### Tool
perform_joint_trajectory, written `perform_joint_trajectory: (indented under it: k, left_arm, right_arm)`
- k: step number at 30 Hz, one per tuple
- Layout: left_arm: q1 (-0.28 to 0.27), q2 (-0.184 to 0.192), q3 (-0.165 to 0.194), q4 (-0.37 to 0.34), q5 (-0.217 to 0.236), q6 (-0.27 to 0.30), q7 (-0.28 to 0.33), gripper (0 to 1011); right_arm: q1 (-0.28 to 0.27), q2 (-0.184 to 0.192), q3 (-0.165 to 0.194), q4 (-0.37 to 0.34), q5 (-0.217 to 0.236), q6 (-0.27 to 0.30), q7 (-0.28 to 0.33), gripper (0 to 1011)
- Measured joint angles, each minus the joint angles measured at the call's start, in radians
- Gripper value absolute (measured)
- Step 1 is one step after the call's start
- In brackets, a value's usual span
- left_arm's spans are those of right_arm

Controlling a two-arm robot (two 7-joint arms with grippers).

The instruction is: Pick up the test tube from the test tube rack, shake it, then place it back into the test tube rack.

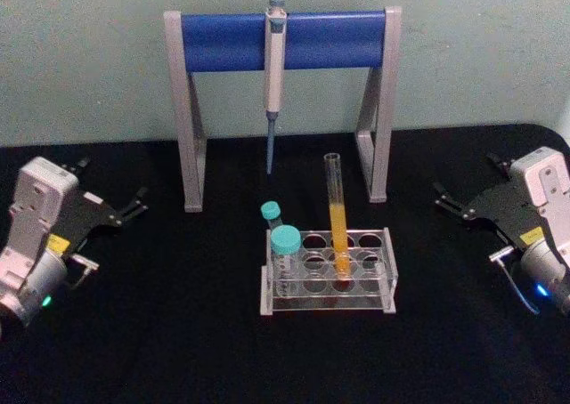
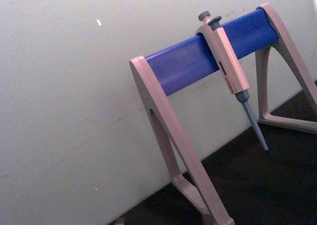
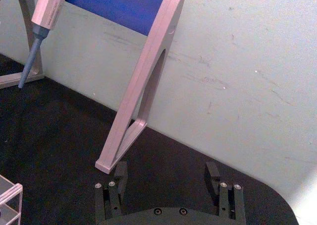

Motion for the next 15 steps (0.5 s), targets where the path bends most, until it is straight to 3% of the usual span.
perform_joint_trajectory:
  k: [15]
  left_arm:
    - [0.000,0.000,0.000,0.000,0.000,0.000,0.000,1001]
  right_arm:
    - [0.000,0.000,0.000,0.000,0.000,0.000,0.000,1000]
